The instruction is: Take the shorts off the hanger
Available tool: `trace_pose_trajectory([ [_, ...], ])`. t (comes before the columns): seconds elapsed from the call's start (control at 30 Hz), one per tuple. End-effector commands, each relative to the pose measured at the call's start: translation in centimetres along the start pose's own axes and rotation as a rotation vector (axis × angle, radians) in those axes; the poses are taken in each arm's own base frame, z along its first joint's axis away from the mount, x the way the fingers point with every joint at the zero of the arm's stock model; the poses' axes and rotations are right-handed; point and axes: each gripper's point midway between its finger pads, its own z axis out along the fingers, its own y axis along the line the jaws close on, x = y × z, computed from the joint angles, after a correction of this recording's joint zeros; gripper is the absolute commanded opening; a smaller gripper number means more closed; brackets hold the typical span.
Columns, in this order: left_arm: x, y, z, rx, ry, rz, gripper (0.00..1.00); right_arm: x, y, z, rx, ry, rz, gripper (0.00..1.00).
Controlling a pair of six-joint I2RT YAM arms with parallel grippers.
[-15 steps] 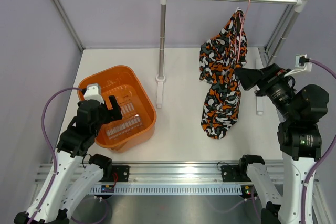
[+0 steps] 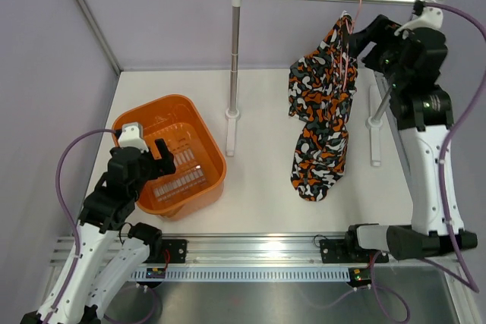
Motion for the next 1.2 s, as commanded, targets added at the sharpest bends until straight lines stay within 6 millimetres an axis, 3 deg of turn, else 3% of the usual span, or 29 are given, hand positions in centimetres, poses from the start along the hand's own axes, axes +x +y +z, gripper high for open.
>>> trace_pose_trajectory([
  [0.0, -1.9, -0.9, -0.4, 0.044, -0.067, -0.033, 0.99, -0.5, -1.8, 2.6, 0.189, -0.042, -0.154, 0.82],
  [0.17, -2.2, -0.8, -0.8, 0.047, -0.085, -0.035, 0.99, -0.7, -1.8, 5.9, 0.254, -0.090, -0.228, 0.78],
  [0.27, -2.2, -0.8, -0.9, 0.049, -0.088, -0.036, 0.99, -1.0, -2.0, 6.8, 0.296, -0.122, -0.266, 0.75],
  [0.53, -2.3, -0.8, -0.9, 0.051, -0.091, -0.034, 0.99, -1.2, -1.7, 8.0, 0.338, -0.180, -0.321, 0.73],
  [0.97, -2.2, -0.9, -1.0, 0.055, -0.089, -0.031, 0.99, 0.6, -1.8, 10.9, 0.341, -0.151, -0.341, 0.63],
  [1.07, -2.3, -0.9, -1.0, 0.055, -0.092, -0.034, 0.99, 0.8, -2.0, 11.2, 0.353, -0.152, -0.344, 0.57],
  [1.17, -2.3, -0.9, -1.0, 0.056, -0.094, -0.035, 0.99, 0.7, -2.1, 11.4, 0.369, -0.159, -0.352, 0.43],
])
